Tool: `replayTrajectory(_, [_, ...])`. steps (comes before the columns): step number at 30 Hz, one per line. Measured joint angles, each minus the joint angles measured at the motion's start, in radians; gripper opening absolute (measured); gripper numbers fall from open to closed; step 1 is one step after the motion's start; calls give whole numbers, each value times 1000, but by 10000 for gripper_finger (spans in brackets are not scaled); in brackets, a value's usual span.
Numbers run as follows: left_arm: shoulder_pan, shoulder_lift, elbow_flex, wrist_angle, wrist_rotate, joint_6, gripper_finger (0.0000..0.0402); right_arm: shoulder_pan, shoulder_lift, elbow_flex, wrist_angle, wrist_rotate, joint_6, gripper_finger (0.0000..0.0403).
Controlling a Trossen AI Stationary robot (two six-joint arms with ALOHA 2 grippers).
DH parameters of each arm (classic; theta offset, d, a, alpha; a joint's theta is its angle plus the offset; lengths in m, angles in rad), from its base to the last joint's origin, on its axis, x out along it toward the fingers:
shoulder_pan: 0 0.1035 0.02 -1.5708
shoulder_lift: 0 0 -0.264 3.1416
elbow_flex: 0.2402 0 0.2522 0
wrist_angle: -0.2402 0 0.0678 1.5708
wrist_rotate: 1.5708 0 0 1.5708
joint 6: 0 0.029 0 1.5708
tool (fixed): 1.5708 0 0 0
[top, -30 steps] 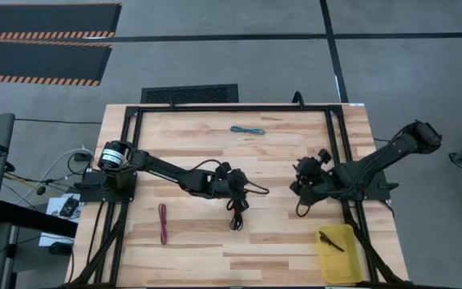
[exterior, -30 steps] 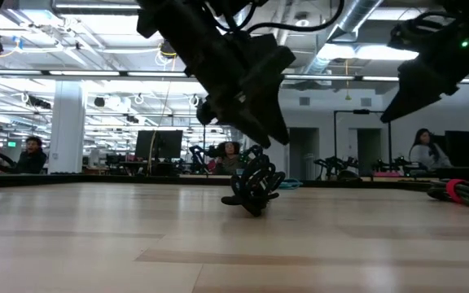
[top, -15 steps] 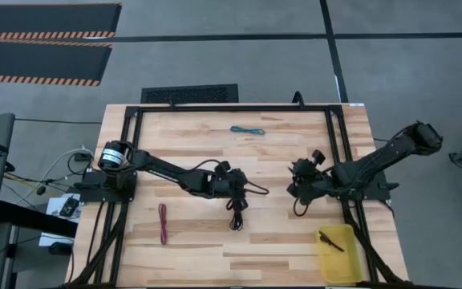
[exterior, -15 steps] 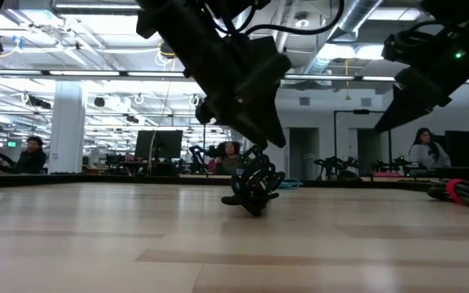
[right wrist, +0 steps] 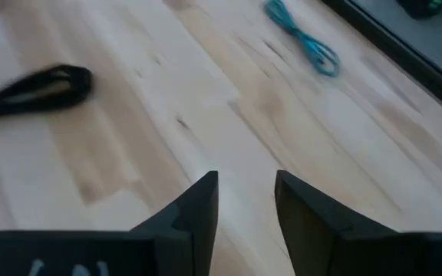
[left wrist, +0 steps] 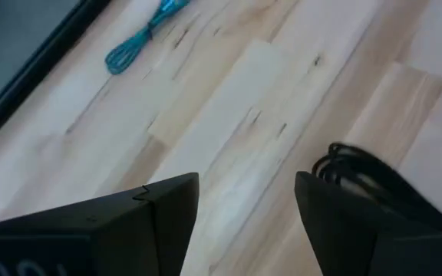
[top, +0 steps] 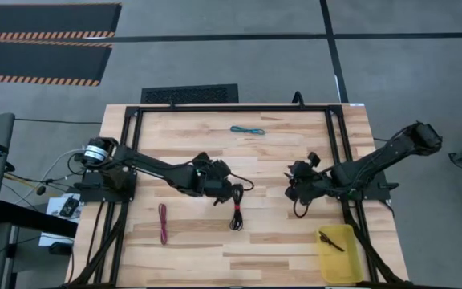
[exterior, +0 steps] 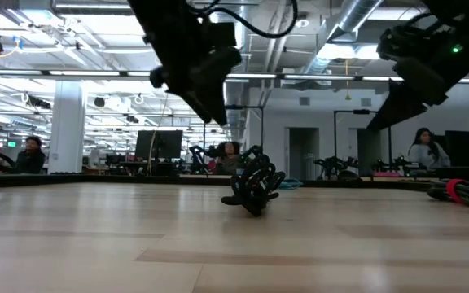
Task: Pick and place USB-C Cables
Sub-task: Put the pink charger cable into the yellow bin
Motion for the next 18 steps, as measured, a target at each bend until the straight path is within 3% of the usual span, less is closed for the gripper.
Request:
replayTrajectory(9, [-35,-25,0,-399,85,-119,209,-72,211,13,624,-209,-402,214])
replayTrajectory(13, [-36,-26,-1,-655,307,-224,209,-120,320,83,670,-273,-458,226])
replayTrajectory(18, [-57,-30,-1,-921,348,-292,209,-161,462,200,732,-384,-558,227])
